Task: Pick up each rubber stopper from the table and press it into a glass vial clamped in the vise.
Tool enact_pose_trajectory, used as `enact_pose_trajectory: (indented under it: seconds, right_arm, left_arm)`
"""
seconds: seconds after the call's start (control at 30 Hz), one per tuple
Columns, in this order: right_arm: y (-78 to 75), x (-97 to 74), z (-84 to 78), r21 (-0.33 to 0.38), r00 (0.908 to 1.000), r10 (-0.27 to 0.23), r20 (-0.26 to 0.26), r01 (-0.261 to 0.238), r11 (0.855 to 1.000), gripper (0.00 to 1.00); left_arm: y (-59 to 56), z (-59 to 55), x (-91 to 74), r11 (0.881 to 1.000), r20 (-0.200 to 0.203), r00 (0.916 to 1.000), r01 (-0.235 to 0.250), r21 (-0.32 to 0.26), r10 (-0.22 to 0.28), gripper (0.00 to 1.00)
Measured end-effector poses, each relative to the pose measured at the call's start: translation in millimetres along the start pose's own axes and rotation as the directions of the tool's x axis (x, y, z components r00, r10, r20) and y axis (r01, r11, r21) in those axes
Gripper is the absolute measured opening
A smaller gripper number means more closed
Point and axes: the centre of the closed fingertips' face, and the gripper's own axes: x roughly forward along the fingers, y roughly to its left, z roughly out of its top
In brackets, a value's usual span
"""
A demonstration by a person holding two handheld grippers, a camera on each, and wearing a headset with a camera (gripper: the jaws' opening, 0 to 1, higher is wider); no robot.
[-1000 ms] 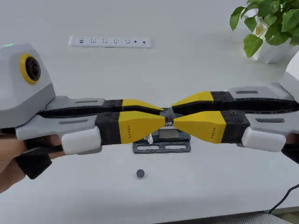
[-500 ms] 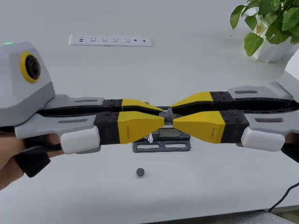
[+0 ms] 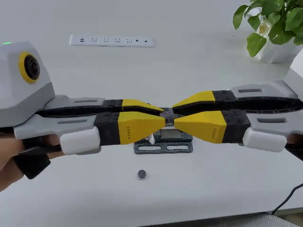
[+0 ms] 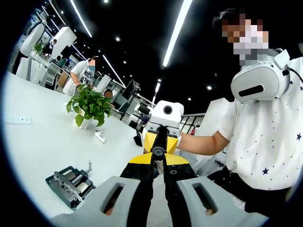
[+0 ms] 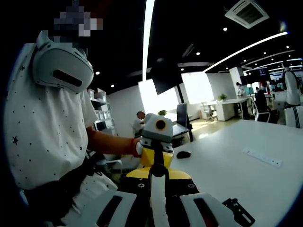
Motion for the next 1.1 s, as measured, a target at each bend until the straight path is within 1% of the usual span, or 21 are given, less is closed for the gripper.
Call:
enact_pose_trajectory:
  seconds: [0.1, 0.13, 0.2, 0.27, 0.3, 0.43, 0.47, 0.5, 0.57, 0.63, 0.7, 0.77, 0.8, 0.83, 0.87, 0.93, 1.0, 1.07, 1.1]
  right_arm:
    - [-1.6, 0.4, -0.4, 0.003, 1.0000, -0.003, -0.003, 0.003, 1.000, 0.06]
    - [-2.3, 0.9, -0.7, 0.003, 1.0000, -0.006, -0.005, 0.006, 1.000, 0.06]
    - [-2.9, 1.6, -2.0, 0.006, 0.9999, -0.006, -0.011, 0.006, 1.000, 0.06]
    - [-4.2, 2.3, -2.8, 0.010, 0.9999, -0.010, -0.013, 0.010, 1.000, 0.06]
    - [-4.5, 2.9, -4.1, 0.014, 0.9998, -0.006, -0.019, 0.007, 1.000, 0.06]
    - [-9.5, 2.5, -5.9, 0.024, 0.9994, -0.016, -0.031, 0.016, 1.000, 0.06]
    - [-12.8, 1.3, -6.6, 0.023, 0.9988, -0.029, -0.039, 0.030, 0.999, 0.06]
    - [-13.9, 0.4, -6.4, 0.022, 0.9987, -0.031, -0.041, 0.032, 0.999, 0.06]
    - [-22.2, -2.7, -6.6, 0.032, 0.9968, -0.061, -0.052, 0.063, 0.998, 0.06]
    - [-34.1, -6.9, -10.7, 0.037, 0.9911, -0.104, -0.082, 0.108, 0.994, 0.06]
    - [-45.4, -10.6, -11.8, 0.058, 0.9867, -0.134, -0.093, 0.140, 0.989, 0.06]
    - [-53.7, -12.2, -14.9, 0.056, 0.9801, -0.161, -0.116, 0.168, 0.984, 0.06]
    - [-59.2, -12.4, -16.2, 0.050, 0.9754, -0.179, -0.129, 0.187, 0.981, 0.06]
    - [-62.1, -12.1, -17.3, 0.057, 0.9733, -0.183, -0.138, 0.193, 0.980, 0.06]
    - [-66.7, -11.7, -18.9, 0.055, 0.9681, -0.197, -0.155, 0.207, 0.977, 0.06]
    - [-71.0, -10.0, -21.6, 0.041, 0.9621, -0.205, -0.179, 0.216, 0.976, 0.06]
    - [-79.0, -7.8, -25.4, 0.043, 0.9512, -0.228, -0.208, 0.242, 0.969, 0.06]
    - [-82.4, -2.9, -28.4, 0.044, 0.9470, -0.229, -0.225, 0.244, 0.969, 0.06]
    - [-85.1, -1.7, -30.4, 0.047, 0.9423, -0.236, -0.238, 0.254, 0.966, 0.06]
  left_arm:
    - [1.3, -0.3, -0.6, 1.000, 0.002, 1.0000, -0.005, 0.001, 0.005, 0.03]
    - [2.4, -0.5, -1.0, 1.000, 0.001, 0.9999, -0.010, 0.016, 0.010, 0.03]
    - [3.1, -1.7, -1.6, 1.000, -0.004, 0.9999, -0.014, 0.019, 0.014, 0.03]
    - [4.9, -2.1, -2.2, 0.999, -0.005, 0.9997, -0.023, 0.034, 0.023, 0.03]
    - [5.2, -3.8, -2.8, 0.999, -0.013, 0.9996, -0.026, 0.038, 0.026, 0.03]
    - [8.9, -6.6, -4.8, 0.997, -0.025, 0.9984, -0.049, 0.064, 0.051, 0.03]
    - [10.8, -6.6, -6.0, 0.996, -0.023, 0.9978, -0.060, 0.066, 0.061, 0.04]
    - [11.2, -7.1, -7.0, 0.996, -0.024, 0.9976, -0.064, 0.069, 0.065, 0.04]
    - [13.1, -10.3, -10.0, 0.994, -0.039, 0.9961, -0.076, 0.083, 0.080, 0.05]
    - [17.0, -13.2, -12.8, 0.991, -0.048, 0.9934, -0.100, 0.094, 0.104, 0.08]
    - [20.4, -15.9, -15.7, 0.986, -0.058, 0.9898, -0.123, 0.111, 0.130, 0.13]
    - [23.3, -16.9, -17.6, 0.981, -0.061, 0.9864, -0.143, 0.128, 0.152, 0.16]
    - [25.4, -17.8, -18.9, 0.978, -0.063, 0.9840, -0.157, 0.139, 0.167, 0.17]
    - [27.3, -18.8, -20.0, 0.975, -0.067, 0.9814, -0.169, 0.147, 0.180, 0.20]
    - [31.2, -20.5, -21.8, 0.967, -0.074, 0.9761, -0.190, 0.168, 0.204, 0.22]
    - [33.1, -23.8, -23.1, 0.963, -0.088, 0.9717, -0.201, 0.177, 0.219, 0.27]
    - [38.3, -26.3, -26.0, 0.954, -0.092, 0.9644, -0.226, 0.198, 0.248, 0.31]
    - [42.2, -30.1, -28.9, 0.948, -0.106, 0.9575, -0.243, 0.208, 0.268, 0.36]
    - [44.7, -31.8, -30.5, 0.942, -0.113, 0.9527, -0.253, 0.220, 0.282, 0.38]
